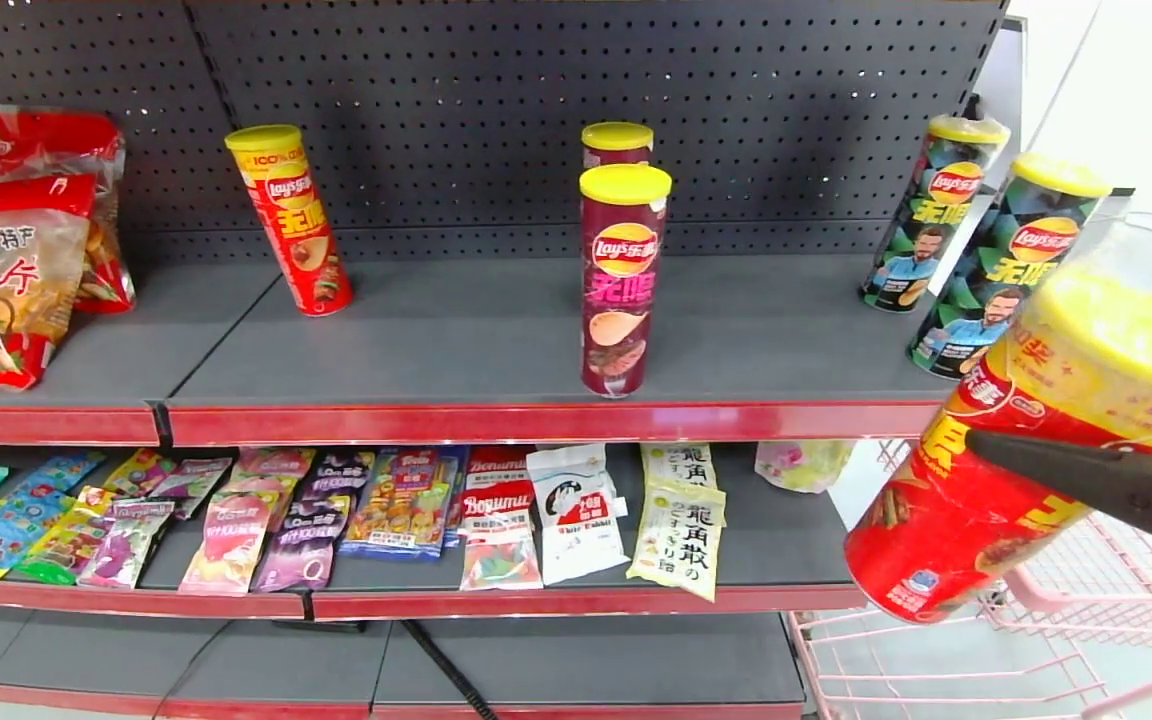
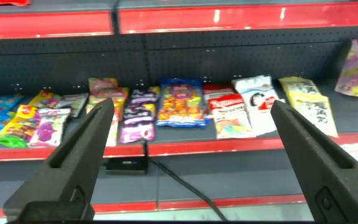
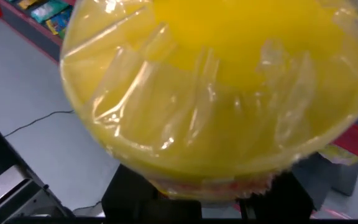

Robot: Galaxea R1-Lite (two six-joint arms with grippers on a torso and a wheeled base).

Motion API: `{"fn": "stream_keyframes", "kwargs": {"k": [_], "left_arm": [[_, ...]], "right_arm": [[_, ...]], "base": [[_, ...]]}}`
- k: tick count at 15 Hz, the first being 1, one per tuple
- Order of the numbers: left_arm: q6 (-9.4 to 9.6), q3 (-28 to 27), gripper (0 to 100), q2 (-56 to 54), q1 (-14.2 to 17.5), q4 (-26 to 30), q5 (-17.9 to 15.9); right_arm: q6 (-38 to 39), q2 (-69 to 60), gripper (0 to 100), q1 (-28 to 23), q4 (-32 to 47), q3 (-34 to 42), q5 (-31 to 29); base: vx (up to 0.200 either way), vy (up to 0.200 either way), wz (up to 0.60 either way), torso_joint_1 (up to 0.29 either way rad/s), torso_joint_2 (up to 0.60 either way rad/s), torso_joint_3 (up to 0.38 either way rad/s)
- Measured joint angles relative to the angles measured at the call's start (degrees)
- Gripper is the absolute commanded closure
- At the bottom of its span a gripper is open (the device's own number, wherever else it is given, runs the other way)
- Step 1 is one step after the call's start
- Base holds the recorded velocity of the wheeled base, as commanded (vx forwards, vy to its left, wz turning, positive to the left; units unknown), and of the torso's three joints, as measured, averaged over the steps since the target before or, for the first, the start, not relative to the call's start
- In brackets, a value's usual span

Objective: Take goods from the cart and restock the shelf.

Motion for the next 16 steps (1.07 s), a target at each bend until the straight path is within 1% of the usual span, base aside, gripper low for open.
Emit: {"fn": "stream_keyframes", "kwargs": {"k": [1,3,4,16], "left_arm": [[0.00,0.00,0,0.00,-0.02,-0.02,0.00],[0.00,0.00,0,0.00,-0.05,0.00,0.00],[0.00,0.00,0,0.00,0.00,0.00,0.00],[-0.02,0.00,0,0.00,-0.02,0.00,0.00]], "right_arm": [[-0.10,-0.06,100,0.07,-0.02,0.02,2.46],[-0.29,-0.16,100,0.02,-0.05,0.07,5.44],[-0.40,-0.17,100,0.02,-0.05,0.07,5.91],[-0.38,-0.30,100,0.11,-0.10,0.05,7.52]], "base": [[0.000,0.200,0.00,0.007,0.00,0.007],[0.000,0.200,0.00,0.007,0.00,0.002],[0.000,0.200,0.00,0.007,0.01,0.002],[0.000,0.200,0.00,0.002,0.00,0.004]]}}
